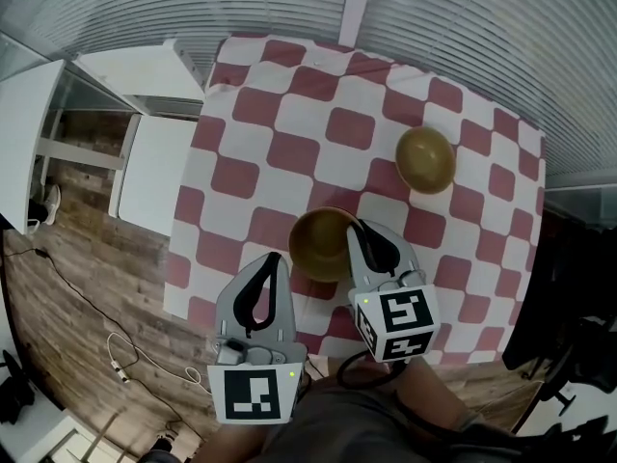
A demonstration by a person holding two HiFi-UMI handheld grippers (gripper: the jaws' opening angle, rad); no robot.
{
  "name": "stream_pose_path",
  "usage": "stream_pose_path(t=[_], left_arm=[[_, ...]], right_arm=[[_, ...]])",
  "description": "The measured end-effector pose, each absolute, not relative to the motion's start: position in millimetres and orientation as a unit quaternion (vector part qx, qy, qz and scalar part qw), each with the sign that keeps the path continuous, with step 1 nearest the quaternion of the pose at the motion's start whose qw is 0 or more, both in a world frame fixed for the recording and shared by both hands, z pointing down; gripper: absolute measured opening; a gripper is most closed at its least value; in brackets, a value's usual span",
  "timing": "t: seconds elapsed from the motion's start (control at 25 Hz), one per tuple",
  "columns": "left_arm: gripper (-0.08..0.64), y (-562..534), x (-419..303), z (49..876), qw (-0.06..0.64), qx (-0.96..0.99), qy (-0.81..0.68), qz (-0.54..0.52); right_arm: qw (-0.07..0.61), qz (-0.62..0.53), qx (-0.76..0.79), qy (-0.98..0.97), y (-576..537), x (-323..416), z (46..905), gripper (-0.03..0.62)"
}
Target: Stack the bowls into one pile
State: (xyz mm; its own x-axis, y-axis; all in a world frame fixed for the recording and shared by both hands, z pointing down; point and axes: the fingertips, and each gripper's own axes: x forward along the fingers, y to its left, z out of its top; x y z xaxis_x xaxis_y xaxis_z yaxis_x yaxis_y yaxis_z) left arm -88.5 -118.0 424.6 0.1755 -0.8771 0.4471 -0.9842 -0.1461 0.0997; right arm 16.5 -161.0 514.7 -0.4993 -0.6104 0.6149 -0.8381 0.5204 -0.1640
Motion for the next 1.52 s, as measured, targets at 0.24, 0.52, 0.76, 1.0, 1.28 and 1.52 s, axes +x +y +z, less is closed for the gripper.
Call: stream_pose_path(t=[0.24, 0.52, 0.76, 1.0, 1.28, 1.52], left_arm=[[0.0, -118, -92, 424, 0.189, 0.744, -0.626, 0.141], [0.0, -116, -93, 413, 0.177, 0.751, -0.622, 0.133], [0.0, -109, -94, 381, 0.148, 0.767, -0.614, 0.115], [0.0, -101, -84, 336, 0.093, 0.801, -0.585, 0.084], [0.0, -68, -67, 288, 0.043, 0.848, -0.525, 0.048], [0.0, -32, -62, 271, 0.021, 0.874, -0.483, 0.045]], right_arm=[[0.253, 0.216, 0.428, -0.84, -162, 12, 512, 0.095], [0.233, 0.191, 0.449, -0.841, -167, 19, 491, 0.116], [0.215, 0.168, 0.477, -0.836, -161, 25, 457, 0.103], [0.181, 0.128, 0.518, -0.826, -145, 32, 404, 0.033], [0.139, 0.096, 0.573, -0.802, -102, 45, 346, 0.026], [0.107, 0.108, 0.611, -0.777, -53, 54, 326, 0.026]])
